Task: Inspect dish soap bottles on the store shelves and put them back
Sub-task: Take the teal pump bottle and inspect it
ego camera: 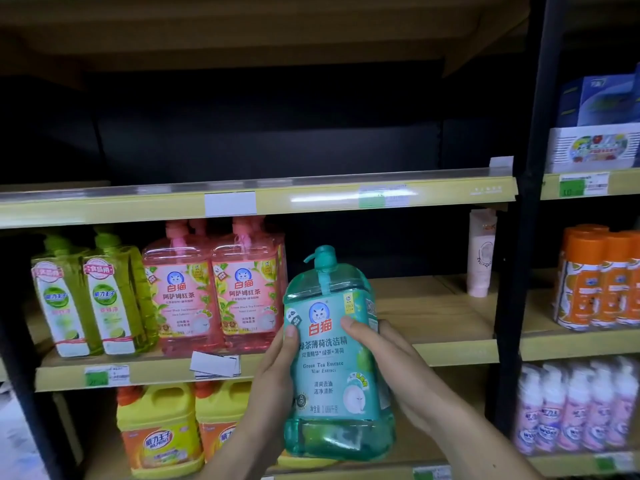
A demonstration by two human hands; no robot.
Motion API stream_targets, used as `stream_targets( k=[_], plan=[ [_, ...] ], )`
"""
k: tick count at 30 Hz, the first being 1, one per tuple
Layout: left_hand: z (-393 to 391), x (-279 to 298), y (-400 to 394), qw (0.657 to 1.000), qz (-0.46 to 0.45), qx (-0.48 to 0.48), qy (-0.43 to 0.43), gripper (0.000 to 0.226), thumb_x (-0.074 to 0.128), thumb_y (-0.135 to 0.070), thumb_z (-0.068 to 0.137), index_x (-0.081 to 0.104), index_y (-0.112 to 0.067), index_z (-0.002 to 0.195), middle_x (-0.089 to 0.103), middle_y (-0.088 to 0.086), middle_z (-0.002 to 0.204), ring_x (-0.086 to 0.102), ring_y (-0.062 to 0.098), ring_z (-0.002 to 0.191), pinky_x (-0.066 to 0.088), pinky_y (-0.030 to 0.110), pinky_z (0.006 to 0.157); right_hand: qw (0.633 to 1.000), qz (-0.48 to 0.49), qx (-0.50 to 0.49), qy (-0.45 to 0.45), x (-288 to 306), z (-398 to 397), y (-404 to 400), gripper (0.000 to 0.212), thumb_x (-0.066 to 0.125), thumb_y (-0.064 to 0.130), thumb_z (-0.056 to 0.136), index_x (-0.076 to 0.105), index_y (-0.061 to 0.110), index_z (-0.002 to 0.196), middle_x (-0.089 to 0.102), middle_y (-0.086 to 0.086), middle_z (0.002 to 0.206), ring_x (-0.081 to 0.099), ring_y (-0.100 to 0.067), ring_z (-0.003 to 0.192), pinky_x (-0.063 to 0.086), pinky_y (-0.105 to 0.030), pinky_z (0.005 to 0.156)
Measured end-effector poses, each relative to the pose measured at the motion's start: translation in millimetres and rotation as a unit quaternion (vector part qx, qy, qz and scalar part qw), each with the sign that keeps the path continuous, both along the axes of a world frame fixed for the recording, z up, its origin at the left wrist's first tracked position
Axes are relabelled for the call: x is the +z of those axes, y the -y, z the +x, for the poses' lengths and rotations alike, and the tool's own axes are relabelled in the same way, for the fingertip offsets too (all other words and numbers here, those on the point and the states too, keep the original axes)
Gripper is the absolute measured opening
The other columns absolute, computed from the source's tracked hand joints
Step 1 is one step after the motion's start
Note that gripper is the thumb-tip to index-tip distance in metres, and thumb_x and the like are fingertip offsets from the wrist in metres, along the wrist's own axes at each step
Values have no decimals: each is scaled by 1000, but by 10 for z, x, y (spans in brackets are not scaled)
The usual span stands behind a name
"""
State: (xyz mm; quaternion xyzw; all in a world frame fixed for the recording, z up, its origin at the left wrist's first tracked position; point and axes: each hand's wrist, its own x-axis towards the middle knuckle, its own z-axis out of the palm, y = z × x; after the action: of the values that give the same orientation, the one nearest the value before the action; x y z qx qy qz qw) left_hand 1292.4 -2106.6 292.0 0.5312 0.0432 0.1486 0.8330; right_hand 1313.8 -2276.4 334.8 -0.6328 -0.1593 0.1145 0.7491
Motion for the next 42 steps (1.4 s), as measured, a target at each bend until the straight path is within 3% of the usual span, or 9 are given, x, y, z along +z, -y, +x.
stream_targets(
  k=[4,8,13,17,20,24,30,35,42],
  plan=[
    [20,-52,-50,998,-35,-33,-49,55,68,-66,86,84,-23,116,80,20,121,80,42,104,67,49,74,998,-16,21,62,19,-181,43,58,79,66,71,66,41,122,79,20,113,77,-3,103,59,-34,91],
    [4,-131,-75,994,-57,-60,-71,58,64,-71,87,87,-21,107,80,22,119,80,42,100,67,48,72,995,-28,21,98,-12,-248,58,44,82,59,84,68,42,122,79,17,118,78,-8,107,62,-36,93],
    [-30,-159,-123,998,-13,-38,-56,70,60,-83,81,86,-24,109,81,20,117,80,42,102,67,53,78,993,-7,62,98,-67,-259,127,50,87,58,78,70,46,124,77,15,127,76,-9,113,61,-19,84],
    [-97,-106,-116,999,21,-24,-32,79,65,-91,76,83,-26,117,80,17,121,79,40,108,67,53,83,987,-20,125,101,-146,-268,100,63,91,51,78,60,55,133,75,11,133,74,-15,119,62,-25,90],
    [-137,-62,-110,999,22,-29,-25,85,68,-87,78,76,-21,131,76,20,130,75,43,117,66,53,87,986,-17,128,110,-189,-291,29,65,95,39,75,59,60,124,76,9,130,76,-17,117,64,-32,91],
    [-140,-72,-116,999,16,-41,-29,75,56,-81,90,76,-21,132,75,20,133,75,42,119,66,49,86,986,-65,25,154,-236,-326,-58,72,90,52,64,59,39,127,79,15,119,77,-9,108,63,-45,97],
    [-177,-100,-71,999,38,-15,-26,89,58,-99,68,82,-28,118,79,16,125,78,39,112,67,51,85,961,-154,-87,213,-224,-338,-61,66,75,80,63,65,36,111,77,30,102,74,8,89,61,-22,74],
    [-215,-90,-75,998,58,0,-14,93,66,-106,47,83,-36,106,83,12,115,81,34,103,68,45,74,980,-47,-60,182,-277,-283,-22,44,82,54,78,76,26,111,83,7,108,80,-17,99,64,-54,88],
    [-315,55,-37,996,84,-10,19,83,67,-95,68,82,-28,116,80,16,121,79,39,109,68,52,82,982,-26,-34,184,-327,-217,-4,50,85,51,76,73,25,116,83,5,110,80,-16,98,66,-42,83]
  ],
)
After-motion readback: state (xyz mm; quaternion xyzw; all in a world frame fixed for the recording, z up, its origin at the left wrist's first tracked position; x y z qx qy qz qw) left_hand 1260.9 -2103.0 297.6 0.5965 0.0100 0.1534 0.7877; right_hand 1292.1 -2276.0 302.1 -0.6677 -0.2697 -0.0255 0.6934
